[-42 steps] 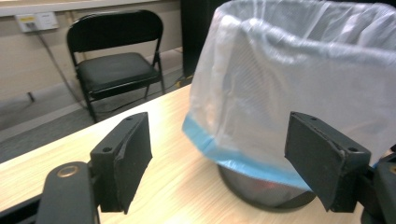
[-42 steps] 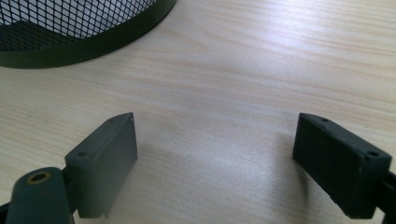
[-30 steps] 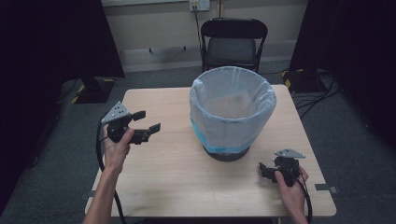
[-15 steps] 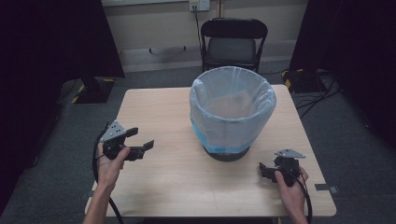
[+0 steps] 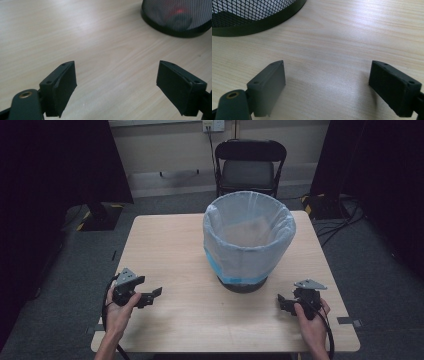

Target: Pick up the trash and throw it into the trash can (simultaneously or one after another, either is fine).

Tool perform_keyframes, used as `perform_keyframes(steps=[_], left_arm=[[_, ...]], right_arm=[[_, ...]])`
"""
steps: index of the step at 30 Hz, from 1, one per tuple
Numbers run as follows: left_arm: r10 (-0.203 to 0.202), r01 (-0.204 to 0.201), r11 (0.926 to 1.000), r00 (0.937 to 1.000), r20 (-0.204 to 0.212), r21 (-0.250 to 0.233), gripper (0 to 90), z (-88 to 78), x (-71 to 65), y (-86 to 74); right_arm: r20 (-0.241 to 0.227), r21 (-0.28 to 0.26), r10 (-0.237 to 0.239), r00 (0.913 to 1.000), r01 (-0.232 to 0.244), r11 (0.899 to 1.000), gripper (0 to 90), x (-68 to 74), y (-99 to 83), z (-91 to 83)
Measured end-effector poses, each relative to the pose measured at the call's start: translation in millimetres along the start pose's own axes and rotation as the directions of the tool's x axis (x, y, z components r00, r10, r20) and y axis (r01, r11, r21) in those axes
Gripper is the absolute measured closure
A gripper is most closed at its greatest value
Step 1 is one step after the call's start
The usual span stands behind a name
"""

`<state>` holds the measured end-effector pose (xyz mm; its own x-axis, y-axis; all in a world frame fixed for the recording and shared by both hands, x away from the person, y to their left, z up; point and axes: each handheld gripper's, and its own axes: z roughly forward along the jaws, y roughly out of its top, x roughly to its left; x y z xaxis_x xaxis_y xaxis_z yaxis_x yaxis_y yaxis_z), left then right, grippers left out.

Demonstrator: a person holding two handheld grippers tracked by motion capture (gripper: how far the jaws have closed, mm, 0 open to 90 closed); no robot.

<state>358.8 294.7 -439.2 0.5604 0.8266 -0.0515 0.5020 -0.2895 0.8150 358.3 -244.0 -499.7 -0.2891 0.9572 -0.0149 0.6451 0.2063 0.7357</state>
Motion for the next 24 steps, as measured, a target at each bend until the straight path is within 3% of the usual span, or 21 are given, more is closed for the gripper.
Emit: perform_keyframes(steps=[5,9,12,15,20,24], left_arm=[[0.022,-0.021,0.9983,0.9998,-0.005,0.054,16.1,5.0,-2.9,-16.2],[-0.021,0.023,0.9961,0.9995,-0.024,0.085,16.2,12.6,-2.2,-28.8],[-0.017,0.020,0.9916,0.9994,-0.029,0.128,16.2,18.7,-1.8,-35.8],[-0.014,0.019,0.9904,0.9993,-0.034,0.137,16.1,22.9,-2.4,-39.7],[0.015,-0.009,0.9823,0.9994,-0.031,0.187,16.2,31.4,-2.5,-45.1],[0.036,-0.026,0.9839,0.9980,-0.053,0.177,15.2,33.6,-4.5,-45.6]], right_arm=[[0.000,0.000,0.000,1.0000,0.000,1.000,12.9,0.0,0.0,0.0],[0.000,0.000,0.000,1.0000,0.000,1.000,12.9,0.0,0.0,0.0],[0.000,0.000,0.000,1.0000,0.000,1.000,12.9,0.0,0.0,0.0],[0.000,0.000,0.000,1.0000,0.000,1.000,12.9,0.0,0.0,0.0],[0.000,0.000,0.000,1.0000,0.000,1.000,12.9,0.0,0.0,0.0],[0.000,0.000,0.000,1.0000,0.000,1.000,12.9,0.0,0.0,0.0]])
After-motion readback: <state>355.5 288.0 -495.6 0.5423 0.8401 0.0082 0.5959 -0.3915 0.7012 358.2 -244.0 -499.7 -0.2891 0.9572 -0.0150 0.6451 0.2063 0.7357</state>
